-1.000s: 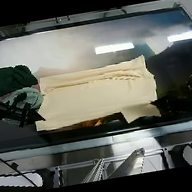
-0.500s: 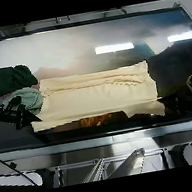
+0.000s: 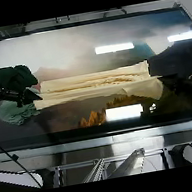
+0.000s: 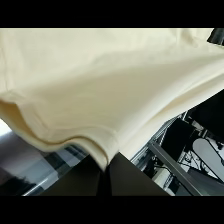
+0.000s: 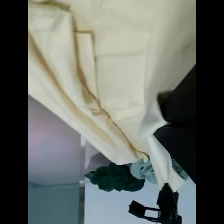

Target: Fold the shirts.

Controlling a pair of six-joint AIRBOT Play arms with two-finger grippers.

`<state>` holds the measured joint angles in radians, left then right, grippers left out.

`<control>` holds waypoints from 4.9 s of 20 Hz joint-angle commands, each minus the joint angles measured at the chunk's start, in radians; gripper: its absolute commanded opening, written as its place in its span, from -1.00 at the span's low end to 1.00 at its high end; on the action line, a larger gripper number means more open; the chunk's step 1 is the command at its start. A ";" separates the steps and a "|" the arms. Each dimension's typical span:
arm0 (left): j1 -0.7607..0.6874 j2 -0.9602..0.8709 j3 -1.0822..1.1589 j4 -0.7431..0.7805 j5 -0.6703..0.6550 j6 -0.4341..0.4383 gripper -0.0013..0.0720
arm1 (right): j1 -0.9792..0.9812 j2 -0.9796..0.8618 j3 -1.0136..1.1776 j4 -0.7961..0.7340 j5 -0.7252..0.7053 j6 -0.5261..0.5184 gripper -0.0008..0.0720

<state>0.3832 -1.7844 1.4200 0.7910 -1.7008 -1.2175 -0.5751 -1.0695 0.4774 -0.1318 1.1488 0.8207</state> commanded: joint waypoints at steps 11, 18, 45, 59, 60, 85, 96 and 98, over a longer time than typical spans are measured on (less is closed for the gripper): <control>-0.095 -0.449 0.627 0.025 -0.031 -0.141 -0.91 | 0.312 -0.709 0.641 -0.098 -0.236 -0.103 -0.91; -0.078 -0.447 0.627 0.017 -0.044 -0.146 -0.06 | 0.308 -0.694 0.642 -0.457 -0.193 0.032 -0.50; -0.610 -0.246 0.376 0.055 0.520 -0.084 -0.97 | 0.296 -0.761 0.817 -0.579 0.016 0.354 -0.92; -0.810 -0.393 0.497 0.046 0.530 -0.169 -0.97 | 0.178 -0.573 0.967 -0.530 0.338 0.309 -0.92; -0.824 -0.413 0.537 0.047 0.502 -0.182 -0.97 | 0.178 -0.564 1.000 -0.484 0.353 0.309 -0.92; -0.220 0.043 0.589 -0.478 0.087 -0.039 -0.96 | 1.223 -0.904 1.193 -0.143 -0.367 0.295 -0.44; -0.240 0.048 0.465 -0.478 0.005 0.024 -0.94 | 0.809 -0.641 1.114 -0.876 0.060 0.698 -0.91; -0.245 0.048 0.465 -0.478 0.002 0.024 -0.94 | 0.761 -0.667 1.083 -0.887 0.033 0.702 0.65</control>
<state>0.1417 -1.7378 1.8893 0.3126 -1.6794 -1.2007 0.2661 -1.7546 1.6032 -0.8238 1.1778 1.4227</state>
